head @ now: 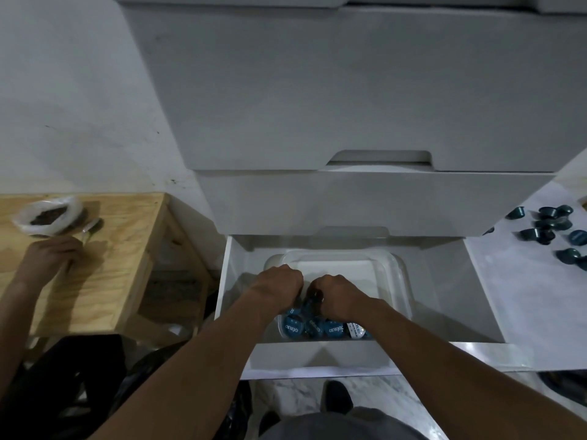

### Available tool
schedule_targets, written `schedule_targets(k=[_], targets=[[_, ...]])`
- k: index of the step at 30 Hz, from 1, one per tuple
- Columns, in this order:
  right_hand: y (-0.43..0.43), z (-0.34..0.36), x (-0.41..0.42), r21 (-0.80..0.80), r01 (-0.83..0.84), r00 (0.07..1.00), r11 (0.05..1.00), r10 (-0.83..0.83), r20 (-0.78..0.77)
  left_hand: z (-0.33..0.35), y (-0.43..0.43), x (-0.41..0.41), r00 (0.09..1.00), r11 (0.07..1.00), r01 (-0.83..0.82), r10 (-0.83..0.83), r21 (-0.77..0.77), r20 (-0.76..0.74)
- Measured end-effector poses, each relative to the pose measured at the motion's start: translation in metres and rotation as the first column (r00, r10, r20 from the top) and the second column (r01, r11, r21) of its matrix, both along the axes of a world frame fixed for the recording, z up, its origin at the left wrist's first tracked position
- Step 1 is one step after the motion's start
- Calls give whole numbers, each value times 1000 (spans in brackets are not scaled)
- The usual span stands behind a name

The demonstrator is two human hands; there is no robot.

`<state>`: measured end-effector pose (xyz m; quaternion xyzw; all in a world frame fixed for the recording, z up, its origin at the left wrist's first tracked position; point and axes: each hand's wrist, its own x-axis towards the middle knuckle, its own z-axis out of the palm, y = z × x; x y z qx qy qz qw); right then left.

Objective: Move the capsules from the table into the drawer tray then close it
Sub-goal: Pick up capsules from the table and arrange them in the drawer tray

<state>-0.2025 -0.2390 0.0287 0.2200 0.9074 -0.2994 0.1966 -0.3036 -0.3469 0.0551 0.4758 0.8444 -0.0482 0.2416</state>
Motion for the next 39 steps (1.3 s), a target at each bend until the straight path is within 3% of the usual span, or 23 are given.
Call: schedule_targets(k=[6,11,18,22,32,39], targets=[[9,6,3,45,53,997,998,-50,-63,6,-3,2,998,995,-45,41,89,55],[22,17,10,260,79,966,962,-10,-257,14,-8,16,983,962,-40,85,268,-161],[22,30,32,428,133,931,894,36,-364,13,-15,33,944,896,-90,217,435,-250],[14,48,53,463,247,909,851,-38,-416,35,-19,35,917,874,46,155,483,-367],[-23,110,134,500,558,781,662,-215,-587,85,-21,66,876,730,340,-15,593,-483],[-19,144,199,520,704,685,485,-268,-677,116,14,110,822,535,529,-132,659,-553]])
